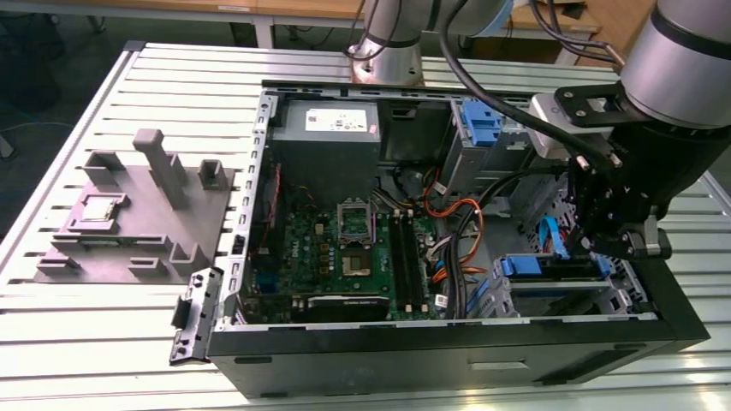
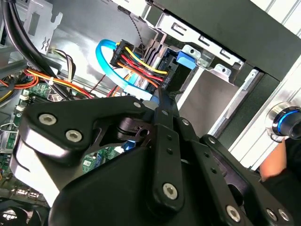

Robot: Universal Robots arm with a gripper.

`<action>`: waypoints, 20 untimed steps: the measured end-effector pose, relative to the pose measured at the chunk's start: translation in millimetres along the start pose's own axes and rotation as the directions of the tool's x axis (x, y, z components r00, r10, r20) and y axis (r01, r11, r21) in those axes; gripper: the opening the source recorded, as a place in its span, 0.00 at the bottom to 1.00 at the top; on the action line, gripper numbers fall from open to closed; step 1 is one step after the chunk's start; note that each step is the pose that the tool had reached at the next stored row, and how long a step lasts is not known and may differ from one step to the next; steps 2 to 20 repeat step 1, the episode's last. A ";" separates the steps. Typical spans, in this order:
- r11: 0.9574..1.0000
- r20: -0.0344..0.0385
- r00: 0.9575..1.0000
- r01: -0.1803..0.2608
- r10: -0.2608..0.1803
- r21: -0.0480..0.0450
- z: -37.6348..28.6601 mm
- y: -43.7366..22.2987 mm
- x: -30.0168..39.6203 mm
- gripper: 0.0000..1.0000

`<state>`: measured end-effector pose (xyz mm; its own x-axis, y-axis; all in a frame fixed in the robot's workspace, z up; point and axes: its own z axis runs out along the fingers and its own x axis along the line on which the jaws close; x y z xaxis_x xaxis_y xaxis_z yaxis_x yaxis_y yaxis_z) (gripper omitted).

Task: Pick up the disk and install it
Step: 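Insert the second disk wire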

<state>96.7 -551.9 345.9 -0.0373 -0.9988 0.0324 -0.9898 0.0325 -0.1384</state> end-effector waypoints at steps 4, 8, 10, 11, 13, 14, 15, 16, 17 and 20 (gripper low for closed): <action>1.000 0.000 1.000 0.000 0.000 0.000 0.0 0.0 0.0 0.10; 1.000 0.000 1.000 0.000 0.000 0.000 0.0 0.0 0.0 0.10; 1.000 0.000 1.000 0.000 0.000 0.000 0.0 0.0 0.0 0.10; 1.000 0.000 1.000 0.000 0.000 0.000 0.0 0.0 0.0 0.10; 1.000 0.000 1.000 0.000 0.000 0.000 0.0 0.0 0.0 0.10; 1.000 0.000 1.000 0.000 0.000 0.000 0.0 0.0 0.0 0.10; 1.000 0.000 1.000 0.000 0.000 0.000 0.0 0.0 0.0 0.10; 1.000 0.000 1.000 0.000 0.000 0.000 0.0 0.0 0.0 0.10; 1.000 0.000 1.000 0.000 0.000 0.000 0.0 0.0 0.0 0.10; 1.000 0.000 1.000 0.000 0.000 0.000 0.0 0.0 0.0 0.10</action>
